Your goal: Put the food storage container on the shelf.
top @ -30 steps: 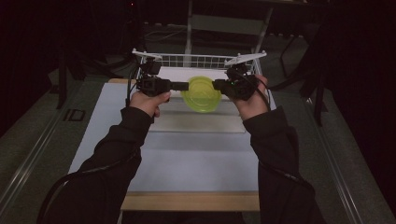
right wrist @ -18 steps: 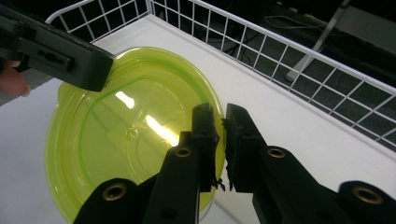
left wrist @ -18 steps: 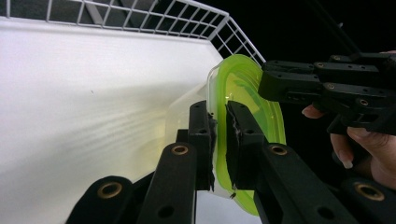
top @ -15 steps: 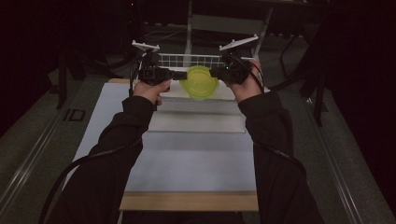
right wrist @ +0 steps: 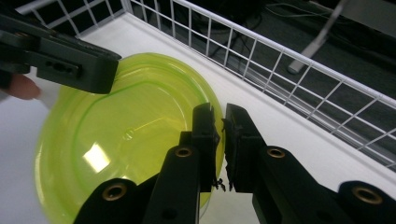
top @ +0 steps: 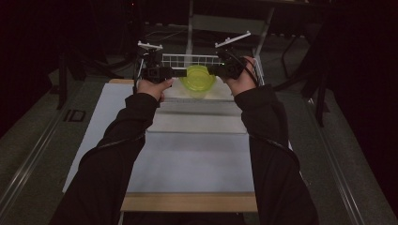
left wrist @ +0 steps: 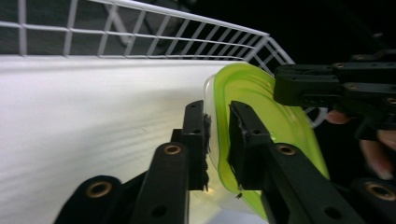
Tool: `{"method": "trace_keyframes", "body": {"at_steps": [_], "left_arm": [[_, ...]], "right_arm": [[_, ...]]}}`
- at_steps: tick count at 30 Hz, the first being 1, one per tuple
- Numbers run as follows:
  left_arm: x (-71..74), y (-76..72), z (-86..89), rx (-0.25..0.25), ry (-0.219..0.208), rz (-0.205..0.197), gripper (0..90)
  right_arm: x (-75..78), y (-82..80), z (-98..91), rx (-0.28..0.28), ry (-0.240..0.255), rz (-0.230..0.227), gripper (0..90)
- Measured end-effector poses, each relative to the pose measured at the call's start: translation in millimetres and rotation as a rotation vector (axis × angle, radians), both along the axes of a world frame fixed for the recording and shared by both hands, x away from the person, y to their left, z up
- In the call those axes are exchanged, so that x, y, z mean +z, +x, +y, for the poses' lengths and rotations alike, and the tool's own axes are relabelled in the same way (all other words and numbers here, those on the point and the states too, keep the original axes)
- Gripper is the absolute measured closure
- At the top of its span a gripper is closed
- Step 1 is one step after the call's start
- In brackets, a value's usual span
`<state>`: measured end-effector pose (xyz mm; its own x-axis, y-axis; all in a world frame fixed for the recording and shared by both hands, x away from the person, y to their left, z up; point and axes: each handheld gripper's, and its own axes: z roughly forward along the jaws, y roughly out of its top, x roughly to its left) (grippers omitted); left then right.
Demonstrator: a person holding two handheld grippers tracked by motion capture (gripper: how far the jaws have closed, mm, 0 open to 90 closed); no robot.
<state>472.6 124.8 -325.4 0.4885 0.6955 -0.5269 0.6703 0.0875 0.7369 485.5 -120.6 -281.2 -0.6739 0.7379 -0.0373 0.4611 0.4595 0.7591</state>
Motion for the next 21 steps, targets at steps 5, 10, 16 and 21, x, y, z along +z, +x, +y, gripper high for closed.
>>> {"method": "trace_keyframes", "body": {"at_steps": [5,10,16,21], "left_arm": [[0.9,0.7,-6.2,0.013,0.068,-0.043,68.3],[-0.5,-0.7,-8.3,0.021,0.071,-0.065,63.2],[10.7,-9.7,-3.1,0.049,0.075,-0.133,51.0],[20.5,-23.9,6.3,0.031,0.066,-0.179,48.4]], "right_arm": [[-8.3,5.7,6.1,-0.015,-0.029,-0.012,80.6],[-9.4,7.6,7.0,-0.02,-0.022,-0.026,78.0],[1.8,-3.6,3.8,-0.008,0.008,-0.077,63.8],[14.9,-21.1,-2.3,0.004,0.046,-0.104,60.9]]}}
